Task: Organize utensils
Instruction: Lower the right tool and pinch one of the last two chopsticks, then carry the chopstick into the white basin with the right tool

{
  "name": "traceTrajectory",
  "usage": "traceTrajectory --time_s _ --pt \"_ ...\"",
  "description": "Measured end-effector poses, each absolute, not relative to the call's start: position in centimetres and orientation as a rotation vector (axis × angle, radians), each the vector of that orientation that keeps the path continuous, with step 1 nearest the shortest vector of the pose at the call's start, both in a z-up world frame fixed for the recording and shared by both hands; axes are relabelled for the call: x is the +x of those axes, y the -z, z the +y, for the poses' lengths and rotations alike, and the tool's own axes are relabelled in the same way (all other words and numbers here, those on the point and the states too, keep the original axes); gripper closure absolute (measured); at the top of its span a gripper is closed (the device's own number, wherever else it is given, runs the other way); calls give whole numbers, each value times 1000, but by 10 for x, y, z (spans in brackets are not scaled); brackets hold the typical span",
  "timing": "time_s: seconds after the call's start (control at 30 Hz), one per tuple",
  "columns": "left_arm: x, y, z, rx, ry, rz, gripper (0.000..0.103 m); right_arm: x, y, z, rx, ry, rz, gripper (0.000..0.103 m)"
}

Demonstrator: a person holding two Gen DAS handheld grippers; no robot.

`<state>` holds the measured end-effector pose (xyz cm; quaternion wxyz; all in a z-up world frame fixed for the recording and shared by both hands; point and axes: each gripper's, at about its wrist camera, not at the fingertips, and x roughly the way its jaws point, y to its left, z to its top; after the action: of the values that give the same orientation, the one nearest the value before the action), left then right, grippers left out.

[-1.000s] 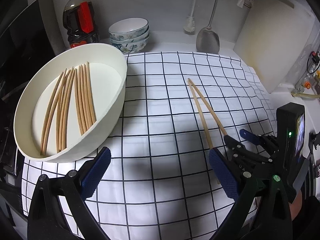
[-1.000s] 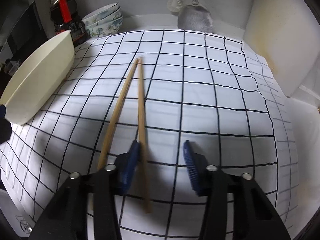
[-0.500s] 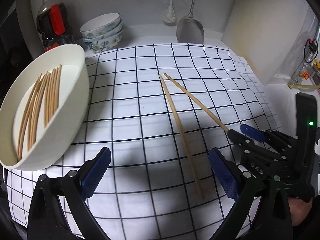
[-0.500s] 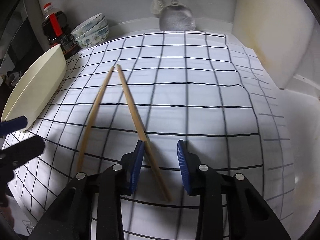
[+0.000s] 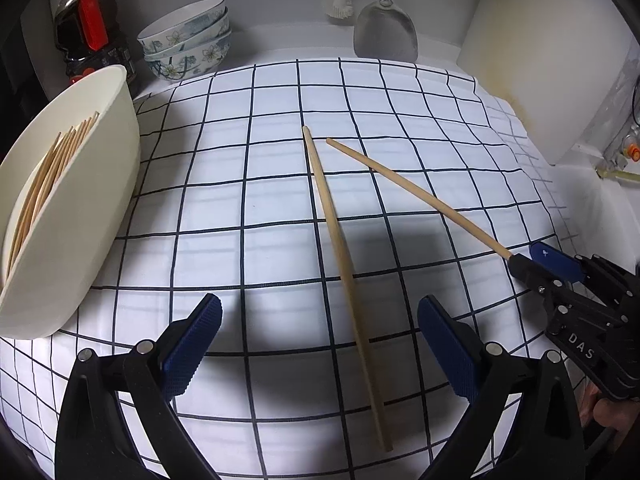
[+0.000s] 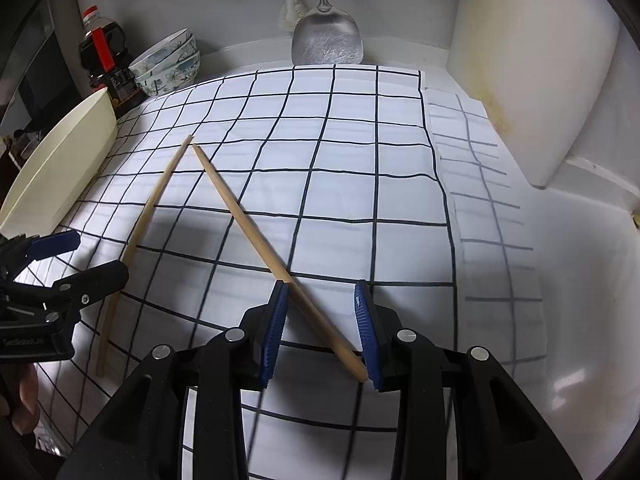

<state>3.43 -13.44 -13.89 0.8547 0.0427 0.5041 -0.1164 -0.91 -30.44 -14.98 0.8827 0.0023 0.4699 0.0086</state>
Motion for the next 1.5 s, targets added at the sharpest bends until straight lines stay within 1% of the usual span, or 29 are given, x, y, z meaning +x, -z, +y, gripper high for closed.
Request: traceTrajectory --time_s 0.33,0.37,0.4,0.43,0.47,0.77,0.9,1.0,1.03,1.07,1.1,1.13,1.17,1.2,1.23,1.27,1.3,1.33,1.37,1.4,1.5 --pt "33 145 -137 92 217 1053 7 -9 149 -317 17 -39 973 69" --pt "33 144 -137 91 216 1051 7 -10 149 -318 19 -48 973 68" --pt "33 144 -137 90 215 1049 7 -9 149 -318 27 -59 972 55" --pt "33 144 -136 88 214 1048 7 -10 148 -318 38 -77 966 47" --pt "33 144 -136 86 212 1048 7 -10 146 -318 42 -95 954 45" --pt "39 150 -133 56 177 1071 7 10 147 -304 -119 -192 962 45" --pt "43 153 -139 82 165 1053 7 19 152 -299 -195 -242 981 45" --pt "44 153 -142 98 167 1037 10 23 153 -298 -211 -280 967 45" --pt "44 152 -144 103 167 1024 12 25 153 -297 -212 -287 964 49" --pt "44 151 -145 104 171 1017 18 25 153 -296 -218 -298 961 51" --pt "43 150 -147 106 177 1009 22 26 152 -295 -226 -310 960 57" --pt "42 149 -148 109 182 1003 29 26 152 -293 -232 -320 962 63" --pt "42 148 -150 113 190 999 37 26 151 -290 -242 -333 967 66" --pt "41 147 -152 117 198 995 47 26 151 -288 -249 -341 970 72" --pt "40 146 -156 123 209 990 52 25 151 -286 -255 -349 971 78" --pt "39 145 -160 131 226 987 65 25 151 -285 -258 -352 971 81" --pt "38 144 -163 136 239 987 73 25 151 -282 -263 -351 971 89" --pt "38 144 -167 144 255 988 84 24 151 -281 -268 -345 972 93" --pt "38 143 -169 148 269 991 93 25 151 -280 -271 -339 975 94" --pt "38 143 -171 154 273 993 95 25 151 -279 -274 -328 976 96" --pt "37 144 -171 157 286 998 96 24 151 -278 -261 -306 972 97"
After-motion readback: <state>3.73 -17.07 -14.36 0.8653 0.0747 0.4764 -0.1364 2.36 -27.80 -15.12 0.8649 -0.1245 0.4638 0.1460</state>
